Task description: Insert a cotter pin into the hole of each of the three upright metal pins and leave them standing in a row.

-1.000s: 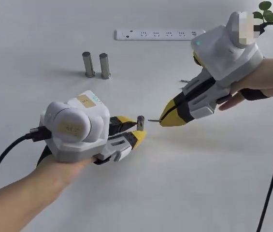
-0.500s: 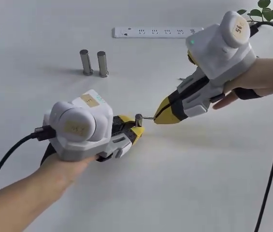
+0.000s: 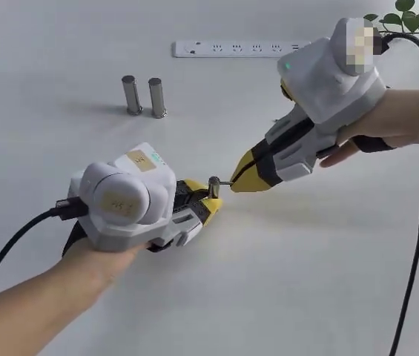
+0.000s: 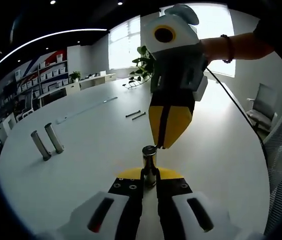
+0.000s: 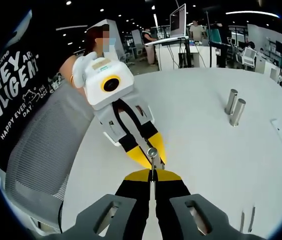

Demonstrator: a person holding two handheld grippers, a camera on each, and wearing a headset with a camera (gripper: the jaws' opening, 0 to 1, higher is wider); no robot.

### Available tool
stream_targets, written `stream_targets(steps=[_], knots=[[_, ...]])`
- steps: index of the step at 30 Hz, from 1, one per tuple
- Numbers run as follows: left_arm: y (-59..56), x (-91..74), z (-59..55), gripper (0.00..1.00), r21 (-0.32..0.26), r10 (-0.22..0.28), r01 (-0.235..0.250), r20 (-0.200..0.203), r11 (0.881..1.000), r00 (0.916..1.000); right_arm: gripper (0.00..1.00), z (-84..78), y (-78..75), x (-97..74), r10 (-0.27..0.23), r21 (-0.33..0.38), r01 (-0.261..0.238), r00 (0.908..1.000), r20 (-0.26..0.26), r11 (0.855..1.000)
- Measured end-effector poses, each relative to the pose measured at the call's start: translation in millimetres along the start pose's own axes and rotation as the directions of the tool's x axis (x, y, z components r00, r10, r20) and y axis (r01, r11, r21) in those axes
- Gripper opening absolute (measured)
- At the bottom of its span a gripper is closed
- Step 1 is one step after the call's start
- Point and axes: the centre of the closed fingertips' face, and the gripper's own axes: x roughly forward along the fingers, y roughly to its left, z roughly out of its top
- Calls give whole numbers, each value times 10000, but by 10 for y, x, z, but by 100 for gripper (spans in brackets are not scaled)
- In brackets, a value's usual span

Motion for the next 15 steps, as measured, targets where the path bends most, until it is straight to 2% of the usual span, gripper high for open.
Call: stream_targets(steps=[15], knots=[[-4,19,-27,7,249,-141,142,-40,9996,9999,0,-2,4,7,6,-386,-13,9998,-184,9993]])
